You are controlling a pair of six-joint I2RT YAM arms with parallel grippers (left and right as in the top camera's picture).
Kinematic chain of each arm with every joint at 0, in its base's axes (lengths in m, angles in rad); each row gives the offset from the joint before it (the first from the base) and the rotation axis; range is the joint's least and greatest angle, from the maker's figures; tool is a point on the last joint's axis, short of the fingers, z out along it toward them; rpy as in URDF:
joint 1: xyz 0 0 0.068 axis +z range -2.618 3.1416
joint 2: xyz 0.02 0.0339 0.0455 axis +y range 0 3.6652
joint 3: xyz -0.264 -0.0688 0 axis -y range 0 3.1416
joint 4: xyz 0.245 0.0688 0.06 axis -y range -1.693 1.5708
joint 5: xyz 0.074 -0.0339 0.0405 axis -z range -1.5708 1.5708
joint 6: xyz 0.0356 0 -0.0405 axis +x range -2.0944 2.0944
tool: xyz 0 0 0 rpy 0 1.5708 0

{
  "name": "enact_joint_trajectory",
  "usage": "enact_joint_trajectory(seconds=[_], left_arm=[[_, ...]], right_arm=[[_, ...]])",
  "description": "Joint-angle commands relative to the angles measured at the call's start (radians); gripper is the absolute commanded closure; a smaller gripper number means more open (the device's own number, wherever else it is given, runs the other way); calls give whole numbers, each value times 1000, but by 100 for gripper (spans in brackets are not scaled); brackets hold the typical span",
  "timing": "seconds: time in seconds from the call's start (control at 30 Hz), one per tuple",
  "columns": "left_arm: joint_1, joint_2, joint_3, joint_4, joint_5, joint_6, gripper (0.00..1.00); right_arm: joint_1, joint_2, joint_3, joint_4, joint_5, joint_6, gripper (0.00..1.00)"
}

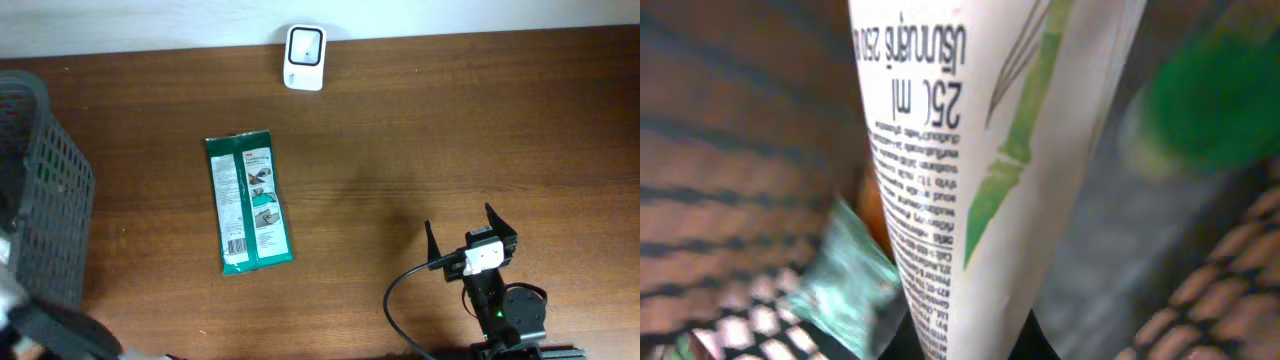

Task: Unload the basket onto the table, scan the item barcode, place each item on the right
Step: 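Reach the left gripper into the basket and grasp the white tube, then place the white tube on the table right of the glove pack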

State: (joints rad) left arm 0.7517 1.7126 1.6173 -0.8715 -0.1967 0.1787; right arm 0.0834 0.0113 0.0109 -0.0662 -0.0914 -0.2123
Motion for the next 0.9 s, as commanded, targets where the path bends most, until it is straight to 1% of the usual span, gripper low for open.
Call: enact_joint_trajectory(seconds=[0.0,0.03,0.1,0.17,0.2,0.23,0.3,0.4,0.47,0.57,0.63,0.67,0.77,0.8,0.83,0.87], left_arm=[[-63,-235,90,71,10,-13,100],[-102,-306,91,101,11,-13,100],[-204,-422,91,110,48,-31,100],[-303,-492,91,79,97,-133,100],[-391,-525,91,34,153,-230,100],[-456,-533,91,-8,195,-279,100],[-600,-516,79,-80,259,-322,100],[-835,-412,41,-166,261,-325,100],[-963,-315,2,-172,262,-325,100],[-1082,-178,-12,-178,286,-325,100],[-1157,-56,-12,-178,290,-394,100],[-1171,-23,-12,-178,290,-428,100],[-1216,108,-12,-178,278,-590,100],[-1223,137,-12,-178,277,-623,100],[-1244,188,-12,-179,275,-692,100],[-1266,220,-12,-178,273,-717,100]], right_arm=[[8,-5,-5,-4,-9,11,2],[8,-5,-5,-4,-9,11,2],[8,-5,-5,-4,-9,11,1],[8,-5,-5,-4,-9,11,2],[8,-5,-5,-4,-9,11,2],[8,-5,-5,-4,-9,11,2],[8,-5,-5,-4,-9,11,2],[8,-5,-5,-4,-9,11,2],[8,-5,-5,-4,-9,11,2],[8,-5,-5,-4,-9,11,2],[8,-5,-5,-4,-9,11,2],[8,-5,-5,-4,-9,11,2],[8,-5,-5,-4,-9,11,2],[8,-5,-5,-4,-9,11,2],[8,-5,-5,-4,-9,11,2],[8,-5,-5,-4,-9,11,2]])
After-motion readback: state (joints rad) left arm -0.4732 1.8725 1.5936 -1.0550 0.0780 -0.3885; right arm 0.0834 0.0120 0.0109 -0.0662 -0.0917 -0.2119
